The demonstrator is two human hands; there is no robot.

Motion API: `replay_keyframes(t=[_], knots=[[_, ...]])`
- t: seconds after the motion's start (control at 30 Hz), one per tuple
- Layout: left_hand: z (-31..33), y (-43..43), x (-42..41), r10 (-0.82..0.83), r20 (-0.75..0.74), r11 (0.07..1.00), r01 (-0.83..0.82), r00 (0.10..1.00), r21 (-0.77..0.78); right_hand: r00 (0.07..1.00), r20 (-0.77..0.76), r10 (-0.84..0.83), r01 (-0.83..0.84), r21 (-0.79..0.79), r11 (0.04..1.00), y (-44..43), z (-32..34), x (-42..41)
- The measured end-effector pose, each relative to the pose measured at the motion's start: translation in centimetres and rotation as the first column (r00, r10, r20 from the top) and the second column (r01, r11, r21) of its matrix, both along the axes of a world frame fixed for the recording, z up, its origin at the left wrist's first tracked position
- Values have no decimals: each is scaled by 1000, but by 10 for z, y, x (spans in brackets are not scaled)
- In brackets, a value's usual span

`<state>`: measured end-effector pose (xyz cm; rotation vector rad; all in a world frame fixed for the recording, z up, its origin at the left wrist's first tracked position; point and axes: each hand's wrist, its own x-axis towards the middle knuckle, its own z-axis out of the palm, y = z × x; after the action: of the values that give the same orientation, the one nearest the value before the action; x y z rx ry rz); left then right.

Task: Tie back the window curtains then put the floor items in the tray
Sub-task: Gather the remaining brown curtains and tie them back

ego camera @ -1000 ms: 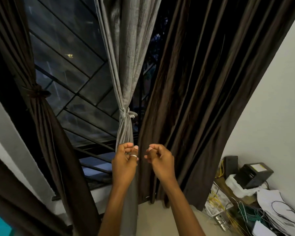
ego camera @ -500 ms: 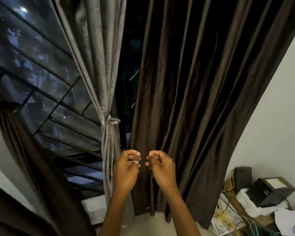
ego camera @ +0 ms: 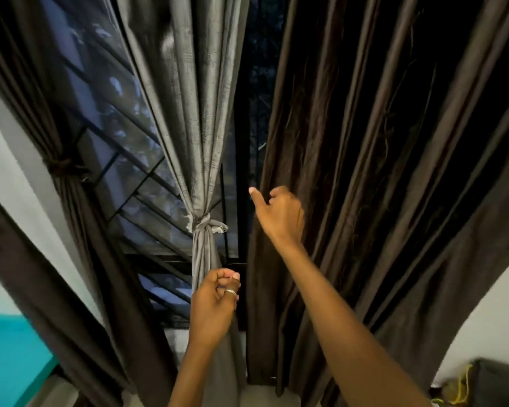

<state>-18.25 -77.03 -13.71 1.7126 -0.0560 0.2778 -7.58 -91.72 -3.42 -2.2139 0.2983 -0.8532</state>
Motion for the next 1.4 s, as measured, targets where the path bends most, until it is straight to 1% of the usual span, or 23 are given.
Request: replay_keyframes(t=[0.1,0.17,0.23,0.3,0.37,0.43,0.5,0.63,0.7,0.77,0.83,0.93,1.03,1.13,1.23,1.33,1.4], knots=[[1,14,-3,38,-2,998,-38,999,41,996,-75,-58,52,-82,995,8,25,30],[4,22,-2,35,-3,998,-35,999,51,992,-119,-47,32,-130,991,10,30,41],[8,30,0,33,3,997,-33,999,64,991,-130,-21,4,-128,992,6,27,42],[13,37,5,22,20,998,-23,1000,61,995,-96,-1,-9,-104,995,4,17,32],[16,40,12,4,30,998,-6,1000,60,1000,-26,-5,2,-115,993,3,0,11],[21,40,18,-17,47,997,13,999,77,998,51,-32,37,-114,993,-4,-17,-11],[27,39,24,-50,70,994,43,996,100,990,116,-76,86,-77,993,-13,-28,-32],[46,19,37,-121,132,980,97,984,175,974,193,-120,140,-90,986,-25,-34,-62],[61,1,41,-172,219,962,116,960,247,969,201,-141,164,-105,981,-27,-34,-71],[78,-21,43,-220,284,942,127,933,311,971,177,-160,179,-95,979,-26,-33,-80],[95,-42,41,-210,329,931,86,921,354,974,149,-170,184,-85,979,-22,-34,-89],[120,-66,35,-170,376,885,-26,911,465,984,140,-112,127,-111,986,-10,-36,-102],[137,-79,30,-132,393,806,-132,910,577,985,160,-65,99,-218,971,4,-36,-112],[145,-78,27,-95,390,792,-168,916,587,983,170,-67,108,-243,964,10,-38,-115],[141,-72,27,-118,403,792,-159,908,589,979,187,-86,127,-222,967,12,-39,-118],[136,-67,32,-151,407,788,-139,901,599,975,220,-7,46,-172,984,10,-35,-118],[135,-63,36,-161,427,779,-150,890,608,975,196,104,-78,-133,988,5,-29,-117]])
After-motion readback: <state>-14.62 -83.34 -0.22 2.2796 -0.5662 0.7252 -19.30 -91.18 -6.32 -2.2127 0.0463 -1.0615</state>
